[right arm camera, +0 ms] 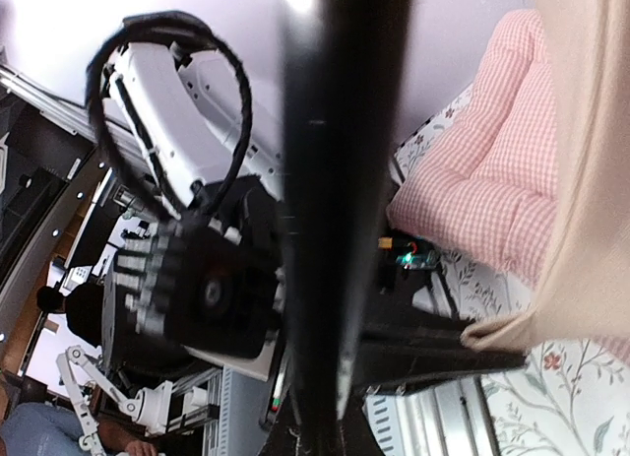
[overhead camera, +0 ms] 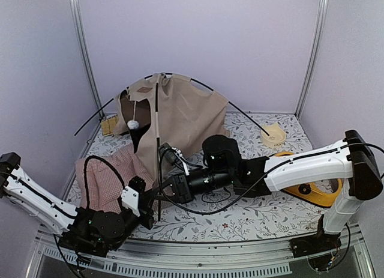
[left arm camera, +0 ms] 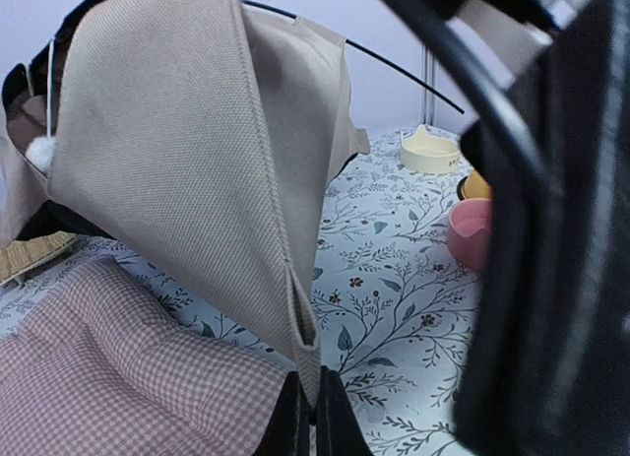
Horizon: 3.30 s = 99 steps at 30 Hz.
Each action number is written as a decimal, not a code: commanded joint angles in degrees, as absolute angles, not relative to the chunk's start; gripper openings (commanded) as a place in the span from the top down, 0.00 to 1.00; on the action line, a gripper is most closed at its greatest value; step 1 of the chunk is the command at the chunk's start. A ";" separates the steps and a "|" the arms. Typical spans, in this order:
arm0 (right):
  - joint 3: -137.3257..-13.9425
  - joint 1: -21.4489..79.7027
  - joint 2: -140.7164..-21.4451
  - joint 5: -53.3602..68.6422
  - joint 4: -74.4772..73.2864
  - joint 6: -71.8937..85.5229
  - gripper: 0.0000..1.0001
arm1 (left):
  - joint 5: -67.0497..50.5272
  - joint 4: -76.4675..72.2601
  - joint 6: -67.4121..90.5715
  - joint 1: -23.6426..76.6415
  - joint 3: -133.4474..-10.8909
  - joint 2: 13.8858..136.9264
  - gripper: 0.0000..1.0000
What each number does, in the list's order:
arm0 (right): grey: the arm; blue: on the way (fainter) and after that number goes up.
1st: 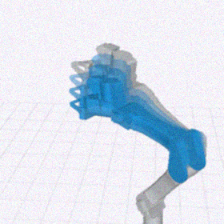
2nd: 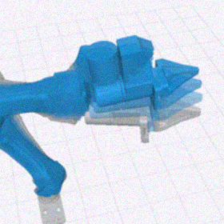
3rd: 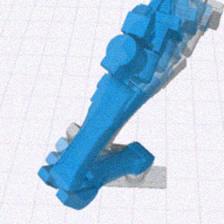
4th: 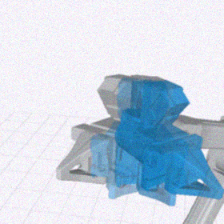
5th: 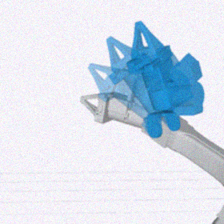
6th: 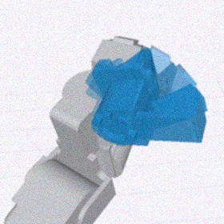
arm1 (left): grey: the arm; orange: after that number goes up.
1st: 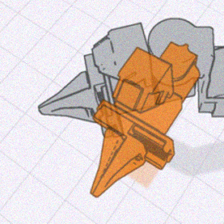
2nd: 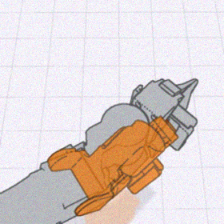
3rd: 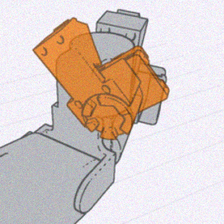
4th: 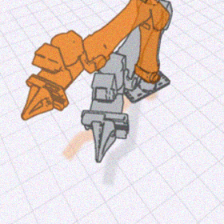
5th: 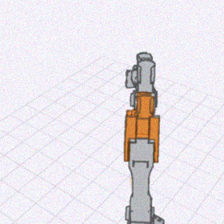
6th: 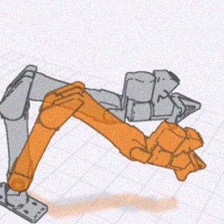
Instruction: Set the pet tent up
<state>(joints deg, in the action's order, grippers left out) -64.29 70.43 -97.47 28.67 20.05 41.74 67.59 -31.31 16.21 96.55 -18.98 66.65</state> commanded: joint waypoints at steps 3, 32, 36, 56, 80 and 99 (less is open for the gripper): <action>-75.85 62.05 -102.00 24.34 25.98 41.26 1.00 | 61.42 -19.96 20.05 101.59 -17.34 66.02 1.00; -80.18 57.39 -106.87 10.17 28.48 45.54 1.00 | 61.31 -7.71 31.97 104.86 -17.64 65.50 1.00; -79.83 57.98 -106.98 7.13 28.56 44.94 1.00 | 61.76 -6.78 32.84 105.35 -18.07 65.91 1.00; -80.35 60.42 -109.11 3.31 28.83 44.07 1.00 | 62.08 -6.23 33.29 105.73 -17.94 65.30 1.00; -78.52 60.74 -105.65 4.52 30.24 44.94 1.00 | 61.59 -6.11 35.37 105.73 -17.20 66.27 1.00; -78.28 60.82 -105.19 5.79 30.79 45.61 1.00 | 61.47 -5.44 36.50 105.64 -17.13 66.61 1.00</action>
